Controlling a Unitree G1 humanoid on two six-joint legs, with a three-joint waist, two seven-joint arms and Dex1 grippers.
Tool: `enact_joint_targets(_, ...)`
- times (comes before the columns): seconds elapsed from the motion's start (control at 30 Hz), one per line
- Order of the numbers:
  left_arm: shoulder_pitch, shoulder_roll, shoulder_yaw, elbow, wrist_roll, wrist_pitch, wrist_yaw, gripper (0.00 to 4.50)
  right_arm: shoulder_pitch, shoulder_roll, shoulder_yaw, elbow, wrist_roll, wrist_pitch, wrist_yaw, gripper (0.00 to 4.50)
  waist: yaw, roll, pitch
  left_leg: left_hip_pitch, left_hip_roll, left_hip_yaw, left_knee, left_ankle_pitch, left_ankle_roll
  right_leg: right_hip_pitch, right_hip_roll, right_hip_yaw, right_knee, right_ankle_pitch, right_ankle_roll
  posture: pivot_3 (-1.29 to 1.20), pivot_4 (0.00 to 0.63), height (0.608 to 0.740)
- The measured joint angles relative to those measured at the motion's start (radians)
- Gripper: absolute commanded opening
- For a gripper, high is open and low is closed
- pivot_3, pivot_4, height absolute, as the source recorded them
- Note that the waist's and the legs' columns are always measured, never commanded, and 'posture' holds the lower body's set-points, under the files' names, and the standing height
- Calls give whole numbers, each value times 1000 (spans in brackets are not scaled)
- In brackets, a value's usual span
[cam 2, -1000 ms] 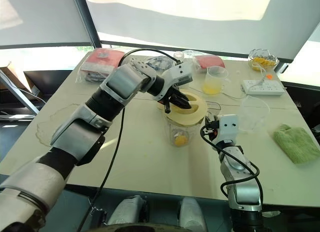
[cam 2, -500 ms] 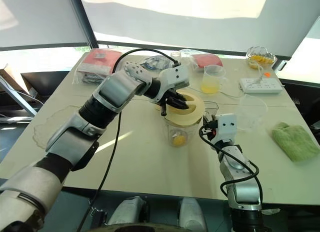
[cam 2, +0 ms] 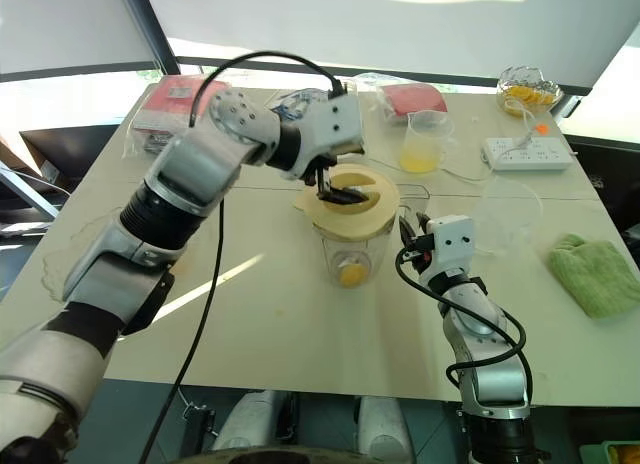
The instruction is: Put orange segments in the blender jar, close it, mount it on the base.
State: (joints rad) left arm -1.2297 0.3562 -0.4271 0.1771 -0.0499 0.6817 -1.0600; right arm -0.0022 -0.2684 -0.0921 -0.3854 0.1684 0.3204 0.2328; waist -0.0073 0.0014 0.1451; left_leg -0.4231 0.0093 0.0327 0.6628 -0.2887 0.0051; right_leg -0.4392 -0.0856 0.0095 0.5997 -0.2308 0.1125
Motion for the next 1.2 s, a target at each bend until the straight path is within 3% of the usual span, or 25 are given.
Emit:
enact_joint_targets(0.13,-36,60,128,99,15,-30,100,4124,12,-19,-7,-1,9,-4,23,882,-4,-3,7,0,-2,-1,2,0,0,1,4,0,0,1,2,0,150,740)
enact_joint_targets(0.3,34,82,237,118,-12,-40,171,4124,5,-27,-13,4,14,0,39,882,-4,-5,9,1,-2,-1,3,0,0,2,5,0,3,1,3,0,150,740)
enact_joint_targets(0.4,134,113,320,63,-55,-39,196,4124,4,-27,-22,5,35,19,43,882,-5,-8,11,3,-1,-1,4,0,0,2,4,0,10,0,5,0,150,740)
enact_joint_targets(0.63,502,235,456,-252,-160,1,194,4124,-51,-69,-120,-51,147,209,27,882,-1,-8,18,5,2,-2,5,4,-6,2,4,1,16,0,4,0,150,740)
enact_joint_targets(0.77,680,244,467,-379,-184,1,226,4124,-226,-161,-237,-91,230,352,-12,882,-3,-8,23,6,1,-2,8,4,-6,3,4,3,16,1,2,0,150,740)
enact_joint_targets(0.93,762,206,463,-443,-179,-12,325,4124,-509,-290,-342,-87,336,512,-37,882,-1,-9,28,9,2,-4,10,5,-5,7,7,-2,16,1,1,0,150,740)
enact_joint_targets(1.2,858,174,459,-595,-193,11,421,4124,-965,-337,-266,262,310,610,-111,882,-9,-7,30,11,1,0,9,5,-5,7,6,2,18,2,1,0,150,740)
